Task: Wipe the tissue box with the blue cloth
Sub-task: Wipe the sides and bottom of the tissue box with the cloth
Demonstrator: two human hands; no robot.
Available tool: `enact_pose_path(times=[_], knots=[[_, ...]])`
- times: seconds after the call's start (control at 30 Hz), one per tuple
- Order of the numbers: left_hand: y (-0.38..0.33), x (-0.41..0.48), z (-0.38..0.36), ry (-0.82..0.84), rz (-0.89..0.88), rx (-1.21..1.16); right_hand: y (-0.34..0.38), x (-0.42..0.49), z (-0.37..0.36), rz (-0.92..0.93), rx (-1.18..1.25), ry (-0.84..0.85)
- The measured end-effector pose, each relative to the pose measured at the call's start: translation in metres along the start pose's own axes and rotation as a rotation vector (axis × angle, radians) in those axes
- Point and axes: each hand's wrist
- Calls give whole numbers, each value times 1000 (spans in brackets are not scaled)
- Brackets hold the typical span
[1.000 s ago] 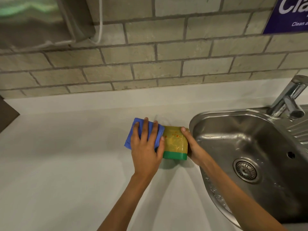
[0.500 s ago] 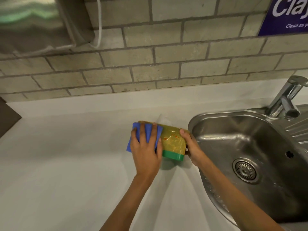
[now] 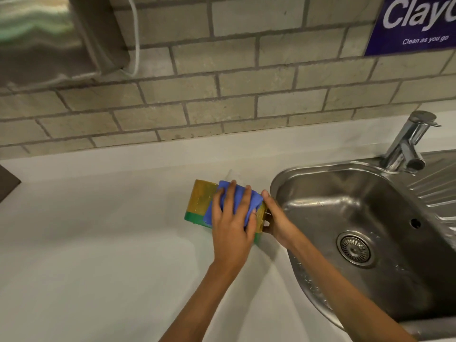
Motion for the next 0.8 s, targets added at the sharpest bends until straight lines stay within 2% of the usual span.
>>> enact_pose_path(times=[0.17, 0.43, 0.6, 0.73, 0.8], knots=[[-2, -5, -9, 42, -40, 144, 5, -1, 1, -33, -22, 4], [37, -23, -5, 3, -339, 101, 10, 1, -1, -29, -88, -49], [32, -28, -8, -32, -300, 81, 13, -1, -1, -45, -136, -18], [41, -30, -7, 1, -422, 130, 15, -1, 0, -49, -182, -9], [54, -32, -4, -11, -375, 106, 14, 1, 2, -54, -179, -29]])
Point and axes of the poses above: each hand's wrist, its own x-axis towards the middle knuckle, its own z-axis out of the back of the hand, y = z × x, and after that the axes turned 2 degrees about z, right-handed
